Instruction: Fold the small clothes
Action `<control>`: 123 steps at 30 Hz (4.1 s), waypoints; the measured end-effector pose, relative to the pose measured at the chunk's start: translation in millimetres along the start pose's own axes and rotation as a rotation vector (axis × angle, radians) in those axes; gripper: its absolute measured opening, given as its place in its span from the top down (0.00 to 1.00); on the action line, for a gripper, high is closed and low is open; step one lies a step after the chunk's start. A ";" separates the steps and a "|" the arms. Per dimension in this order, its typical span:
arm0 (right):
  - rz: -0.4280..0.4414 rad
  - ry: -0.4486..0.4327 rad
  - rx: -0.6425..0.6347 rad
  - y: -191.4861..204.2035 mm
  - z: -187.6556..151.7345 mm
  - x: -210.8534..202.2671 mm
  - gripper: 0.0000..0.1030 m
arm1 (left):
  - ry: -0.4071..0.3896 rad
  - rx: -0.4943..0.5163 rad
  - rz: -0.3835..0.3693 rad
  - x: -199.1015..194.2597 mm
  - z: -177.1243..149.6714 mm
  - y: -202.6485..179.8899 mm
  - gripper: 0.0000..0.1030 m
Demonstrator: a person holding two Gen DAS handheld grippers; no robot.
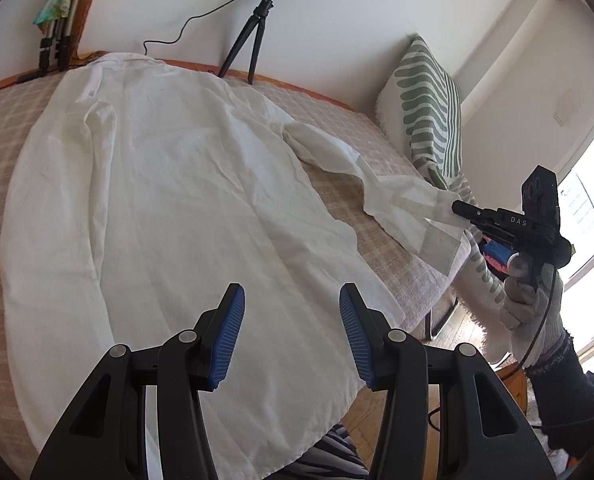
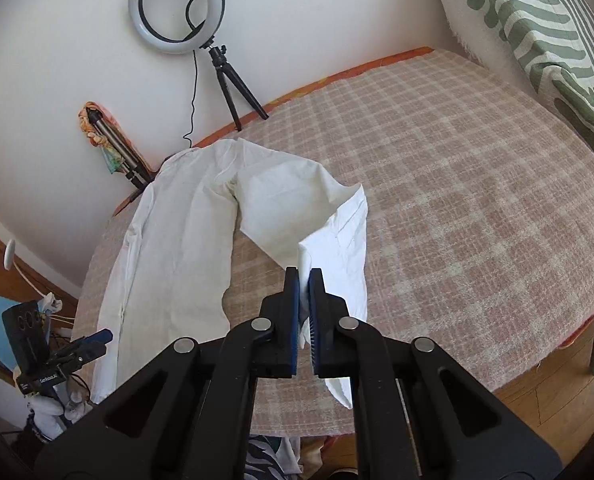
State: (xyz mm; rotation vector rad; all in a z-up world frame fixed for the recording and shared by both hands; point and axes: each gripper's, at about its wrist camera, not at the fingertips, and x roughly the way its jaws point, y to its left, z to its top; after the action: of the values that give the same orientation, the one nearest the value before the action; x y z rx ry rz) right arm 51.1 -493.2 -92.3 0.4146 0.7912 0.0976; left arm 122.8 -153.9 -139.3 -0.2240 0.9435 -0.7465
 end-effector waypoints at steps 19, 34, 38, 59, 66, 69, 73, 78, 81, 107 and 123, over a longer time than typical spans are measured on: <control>0.328 0.320 -0.458 162.6 -97.2 50.1 0.64 | 0.016 -0.117 -0.029 11.1 -13.4 25.5 0.53; 0.164 0.336 -0.092 40.8 -75.9 73.5 0.58 | 0.022 0.113 0.035 14.8 -32.1 -27.9 0.53; 0.197 0.360 -0.116 49.3 -91.2 78.3 0.67 | 0.033 0.188 0.041 22.8 -33.6 -45.5 0.53; 0.252 0.230 0.086 -4.4 -43.8 43.7 0.72 | 0.164 0.450 0.026 108.5 -52.4 -131.1 0.53; 0.213 0.200 0.071 -15.8 -36.4 33.6 0.69 | 0.118 0.470 0.110 117.2 -61.0 -140.6 0.61; 0.215 0.202 0.065 -14.8 -34.0 37.1 0.69 | 0.095 0.455 0.127 116.4 -56.9 -134.1 0.91; 0.222 0.211 0.039 -7.0 -27.7 48.6 0.69 | 0.084 0.326 0.057 106.4 -46.7 -114.9 0.94; 0.266 0.224 0.034 -1.0 -13.6 72.8 0.45 | 0.006 0.251 0.031 72.8 -40.1 -107.0 0.95; 0.283 0.236 0.035 1.0 -1.6 95.8 0.41 | -0.031 0.217 0.023 56.5 -36.5 -102.7 0.95; 0.240 0.310 -0.021 98.2 51.9 193.7 0.95 | -0.082 0.050 -0.020 7.0 -45.4 -59.8 0.95; 0.112 0.361 -0.456 257.3 28.7 213.5 0.96 | -0.104 -0.066 -0.043 -21.6 -67.8 -13.6 0.95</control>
State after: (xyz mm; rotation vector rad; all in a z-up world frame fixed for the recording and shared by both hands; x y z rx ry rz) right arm 239.1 -216.2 -115.2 0.0045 1.0679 0.4576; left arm 54.3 -140.2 -158.4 -0.3392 0.8673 -0.7363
